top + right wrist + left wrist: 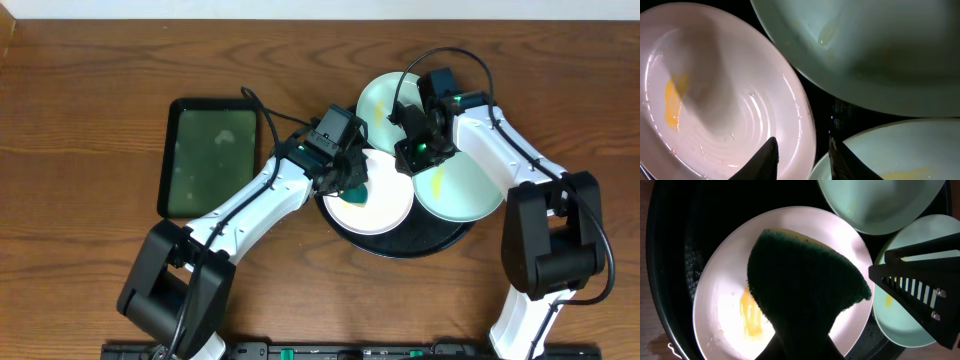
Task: Clean dirty plates on tray and stack at the side
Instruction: 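Grip the pink plate rim with the right gripper to hold it, then scrub the pink plate with the sponge in the left gripper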
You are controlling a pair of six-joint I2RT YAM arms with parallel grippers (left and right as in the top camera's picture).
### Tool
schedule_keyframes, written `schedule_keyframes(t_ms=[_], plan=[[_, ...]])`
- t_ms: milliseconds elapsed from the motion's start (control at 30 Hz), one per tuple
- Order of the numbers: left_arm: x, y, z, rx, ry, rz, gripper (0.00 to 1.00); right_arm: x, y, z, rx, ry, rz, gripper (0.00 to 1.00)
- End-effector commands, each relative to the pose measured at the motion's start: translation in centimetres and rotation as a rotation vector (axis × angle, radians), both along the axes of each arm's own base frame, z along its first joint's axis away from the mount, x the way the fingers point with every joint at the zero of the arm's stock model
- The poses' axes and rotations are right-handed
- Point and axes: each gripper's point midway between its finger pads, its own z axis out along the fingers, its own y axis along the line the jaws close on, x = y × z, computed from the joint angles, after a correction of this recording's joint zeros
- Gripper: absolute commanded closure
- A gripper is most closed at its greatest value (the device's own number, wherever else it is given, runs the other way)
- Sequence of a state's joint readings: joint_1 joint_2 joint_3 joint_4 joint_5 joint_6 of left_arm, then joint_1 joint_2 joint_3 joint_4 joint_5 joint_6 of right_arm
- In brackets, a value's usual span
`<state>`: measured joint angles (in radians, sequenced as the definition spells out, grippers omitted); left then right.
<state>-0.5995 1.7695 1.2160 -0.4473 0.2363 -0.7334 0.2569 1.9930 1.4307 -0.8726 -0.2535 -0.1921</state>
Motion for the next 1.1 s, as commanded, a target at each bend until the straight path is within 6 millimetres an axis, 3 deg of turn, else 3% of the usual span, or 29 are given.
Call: schedule_keyframes(t_ms=[0, 467, 733, 1067], plan=[[0.1, 0.2, -0.5, 0.014, 0.005, 0.01, 0.92, 0.1, 0.2, -1.1, -0.012, 0.012, 0.032, 0.71], [0.0, 0.0, -0.6, 0.005, 0.02, 0.037, 0.92, 0.4, 0.4, -2.4, -0.009, 0.015, 0.03, 0.78], [0.7, -2.0, -1.2, -0.026, -0.02, 0.023, 0.92, 0.1, 0.3, -3.1, -0.007, 0.032, -0.021, 0.82], [1.5, -1.4, -4.4, 0.074, -0.036, 0.061, 0.89, 0.1, 0.3, -3.1, -0.006, 0.036, -0.034, 0.83]])
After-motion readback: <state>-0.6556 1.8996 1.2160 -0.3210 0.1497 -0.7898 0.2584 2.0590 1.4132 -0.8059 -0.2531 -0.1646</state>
